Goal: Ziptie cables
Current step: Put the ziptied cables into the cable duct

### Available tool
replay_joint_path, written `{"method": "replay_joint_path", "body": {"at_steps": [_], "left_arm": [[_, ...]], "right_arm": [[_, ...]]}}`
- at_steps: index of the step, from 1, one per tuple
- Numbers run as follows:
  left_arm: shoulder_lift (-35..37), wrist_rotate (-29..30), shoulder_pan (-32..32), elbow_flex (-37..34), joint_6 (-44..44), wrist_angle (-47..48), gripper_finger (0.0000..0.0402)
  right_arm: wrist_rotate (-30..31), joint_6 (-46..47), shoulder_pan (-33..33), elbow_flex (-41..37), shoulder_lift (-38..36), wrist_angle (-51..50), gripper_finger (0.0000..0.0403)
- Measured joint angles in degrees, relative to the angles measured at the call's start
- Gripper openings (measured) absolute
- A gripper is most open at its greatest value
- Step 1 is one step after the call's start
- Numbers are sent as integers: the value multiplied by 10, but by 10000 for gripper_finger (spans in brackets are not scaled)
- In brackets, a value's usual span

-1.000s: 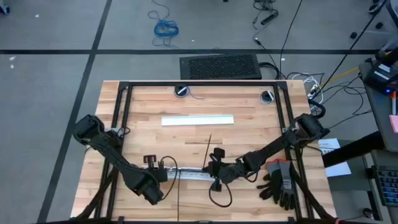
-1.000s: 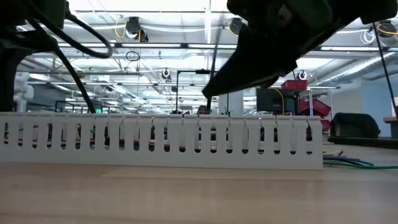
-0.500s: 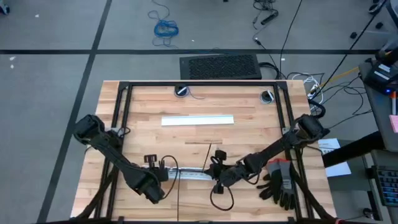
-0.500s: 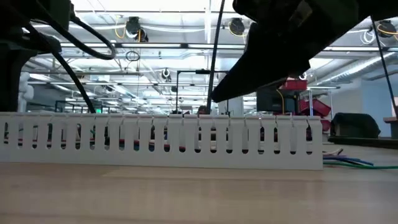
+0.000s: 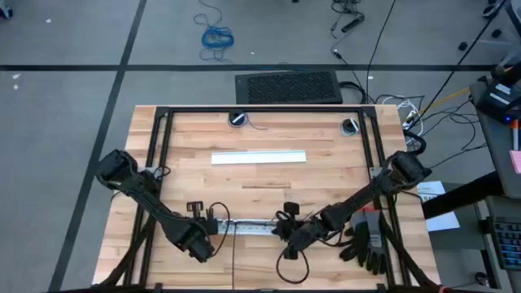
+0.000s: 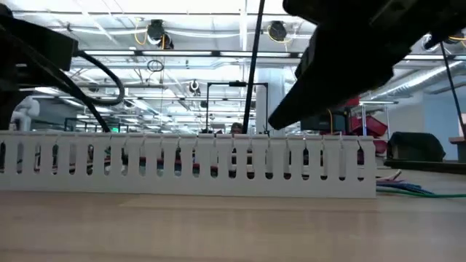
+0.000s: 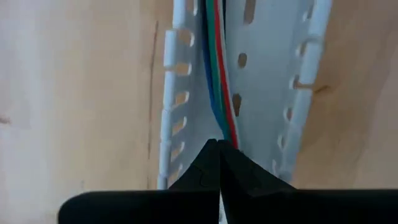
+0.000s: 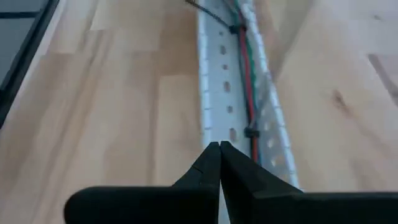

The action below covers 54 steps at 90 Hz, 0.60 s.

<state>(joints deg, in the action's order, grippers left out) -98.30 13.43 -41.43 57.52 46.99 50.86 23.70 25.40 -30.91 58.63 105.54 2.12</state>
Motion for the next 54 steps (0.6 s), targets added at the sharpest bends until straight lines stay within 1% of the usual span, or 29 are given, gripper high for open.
{"method": "replay_joint_path", "body": {"at_steps": [11,23,33,43,54], "left_arm": [[0,1,5,0,-14,-6,1],[0,1,10,0,-31,-35,1],[0,1,9,0,-63,-59,7],[0,1,9,0,-74,-59,29],[0,1,9,0,-73,-55,69]], "right_arm": [[-1,-4,1,0,0,2,0],[0,-5,3,0,0,1,0],[-2,-5,2,0,0,-2,0],[-13,-5,3,0,0,-2,0],[-13,-3,3,0,0,-2,0]]}}
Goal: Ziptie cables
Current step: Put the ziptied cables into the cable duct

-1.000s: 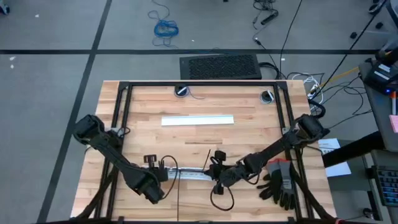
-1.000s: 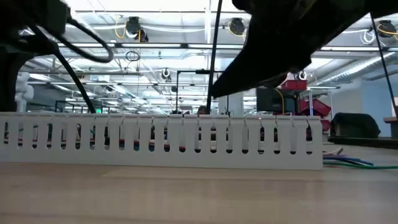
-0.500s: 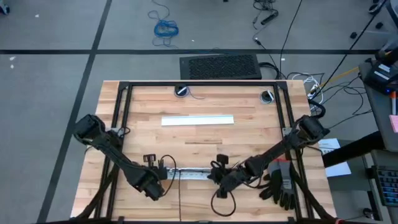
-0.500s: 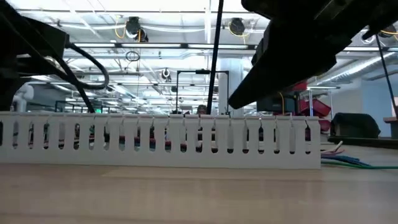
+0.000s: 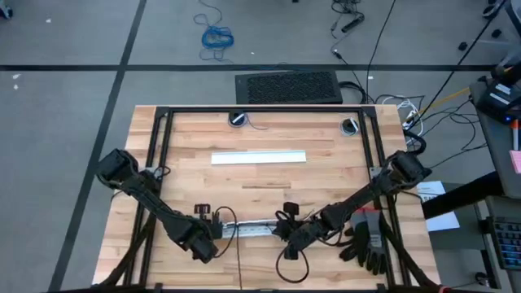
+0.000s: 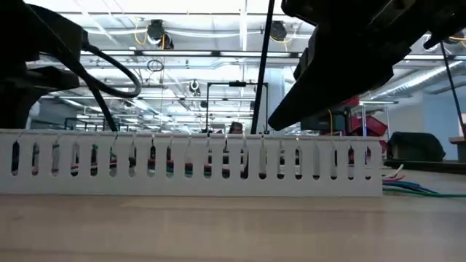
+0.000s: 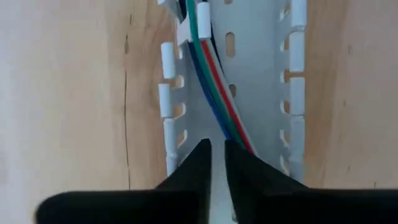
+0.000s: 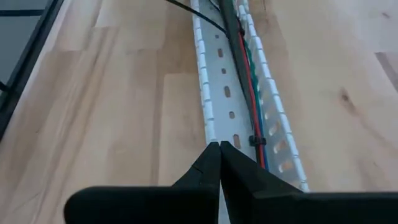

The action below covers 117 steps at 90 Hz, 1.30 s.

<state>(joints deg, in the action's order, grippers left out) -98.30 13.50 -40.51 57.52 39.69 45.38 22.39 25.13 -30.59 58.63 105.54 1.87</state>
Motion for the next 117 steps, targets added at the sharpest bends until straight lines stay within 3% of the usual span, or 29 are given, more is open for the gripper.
{"method": "replay_joint_path", "body": {"at_steps": [26,68,87,101,117], "left_arm": [[0,-14,0,9,4,3,139],[46,-15,26,14,19,5,146],[33,-15,33,1,21,25,106],[40,-1,33,1,86,51,60],[65,17,36,1,120,6,54]], "right_arm": [[-1,1,0,0,0,0,0],[0,2,2,0,0,1,0],[-1,3,2,0,0,1,0],[-1,3,3,0,0,1,0],[-4,8,10,0,0,1,0]]}}
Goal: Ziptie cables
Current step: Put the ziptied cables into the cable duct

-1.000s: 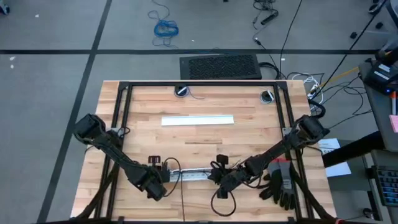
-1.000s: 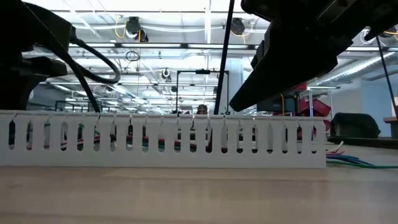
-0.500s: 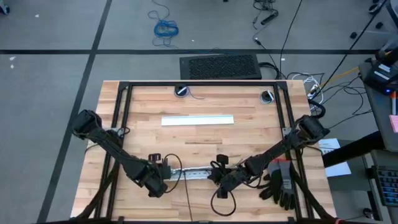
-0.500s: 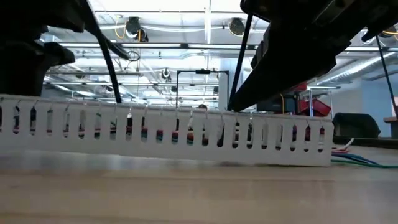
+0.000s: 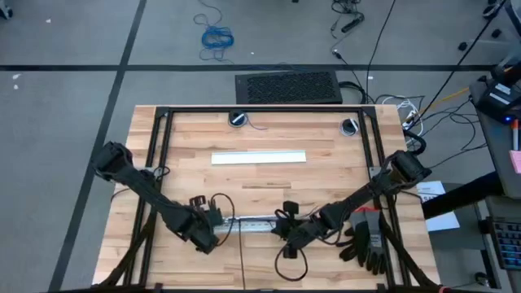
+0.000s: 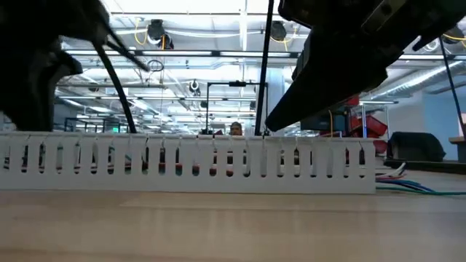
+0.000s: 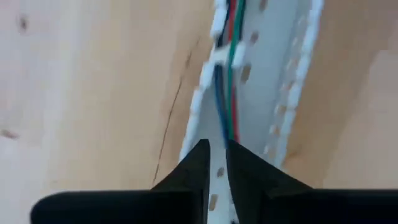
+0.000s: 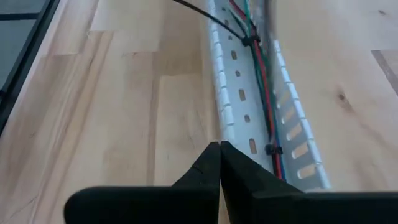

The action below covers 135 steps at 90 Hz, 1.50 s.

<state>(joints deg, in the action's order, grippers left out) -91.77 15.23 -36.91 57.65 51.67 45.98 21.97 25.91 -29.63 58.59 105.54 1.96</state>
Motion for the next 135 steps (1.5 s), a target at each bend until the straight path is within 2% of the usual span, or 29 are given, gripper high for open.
{"method": "replay_joint_path", "body": {"at_steps": [24,74,82,95,115,135], "left_arm": [[-9,-5,18,0,5,-21,85],[-66,-30,24,3,6,-39,85],[-67,-32,24,2,6,-37,69],[-69,-52,23,0,4,-32,9],[-69,-45,23,5,-1,-31,3],[-68,-34,22,48,-27,-14,1]], "right_arm": [[-11,0,-1,0,0,0,0],[-12,0,-1,0,0,0,0],[-12,0,-1,0,0,0,0],[-12,0,-1,0,0,0,0],[-16,6,-1,0,0,-1,0],[-29,9,4,0,0,-2,0]]}}
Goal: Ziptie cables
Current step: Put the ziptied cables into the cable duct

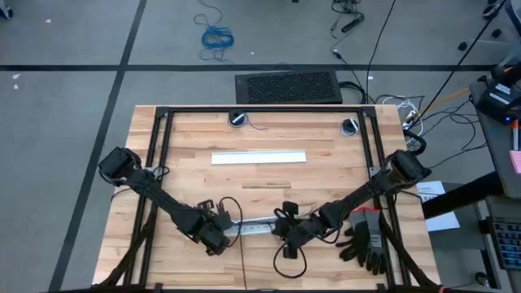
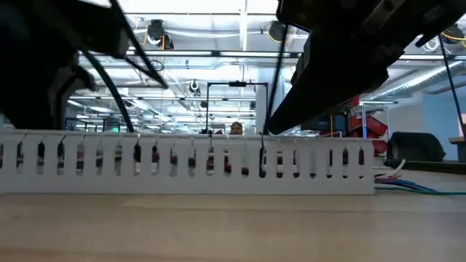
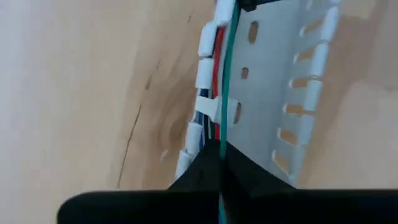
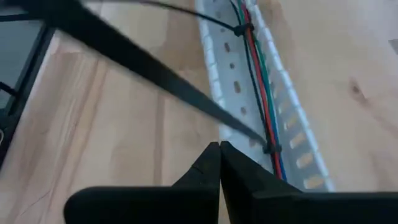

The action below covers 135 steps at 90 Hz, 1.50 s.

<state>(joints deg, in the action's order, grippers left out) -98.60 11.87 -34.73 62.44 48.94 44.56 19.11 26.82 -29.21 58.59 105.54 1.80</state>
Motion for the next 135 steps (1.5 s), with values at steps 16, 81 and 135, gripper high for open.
{"method": "replay_joint_path", "body": {"at_steps": [16,81,135], "left_arm": [[1,6,-7,29,-2,40,1],[1,-41,-43,29,-45,92,0],[-50,-91,-77,28,-51,52,157]], "right_arm": [[0,0,0,0,0,0,0],[-19,20,28,0,0,-57,0],[-20,43,28,0,0,-64,0]]}}
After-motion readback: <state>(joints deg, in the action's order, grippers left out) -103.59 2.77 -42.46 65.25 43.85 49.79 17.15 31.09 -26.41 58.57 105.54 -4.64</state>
